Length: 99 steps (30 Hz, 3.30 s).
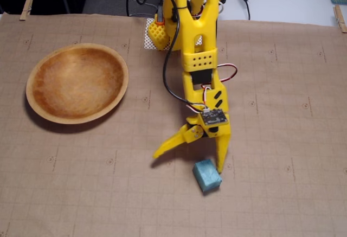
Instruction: Grasp a blue block and put it in the bowl.
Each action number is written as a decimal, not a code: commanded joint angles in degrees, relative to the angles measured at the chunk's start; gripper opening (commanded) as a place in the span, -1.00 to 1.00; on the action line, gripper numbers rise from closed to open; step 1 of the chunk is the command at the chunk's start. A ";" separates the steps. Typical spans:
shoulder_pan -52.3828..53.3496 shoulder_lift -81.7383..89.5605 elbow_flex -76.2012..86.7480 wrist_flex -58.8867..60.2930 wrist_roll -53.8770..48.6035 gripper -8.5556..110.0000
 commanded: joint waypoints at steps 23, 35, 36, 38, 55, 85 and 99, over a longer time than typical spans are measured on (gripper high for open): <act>-0.70 -5.98 -11.25 -0.88 0.88 0.23; -0.70 -5.89 -11.07 -0.79 0.97 -0.11; -0.70 -5.89 -11.07 -0.79 0.97 -0.17; -0.79 -5.89 -11.07 -0.79 0.97 -0.28; -0.70 -5.80 -9.76 -1.49 0.88 -0.91; 0.79 55.37 -1.67 37.27 -0.09 -0.89; 21.09 58.27 -8.26 52.47 -5.71 -0.89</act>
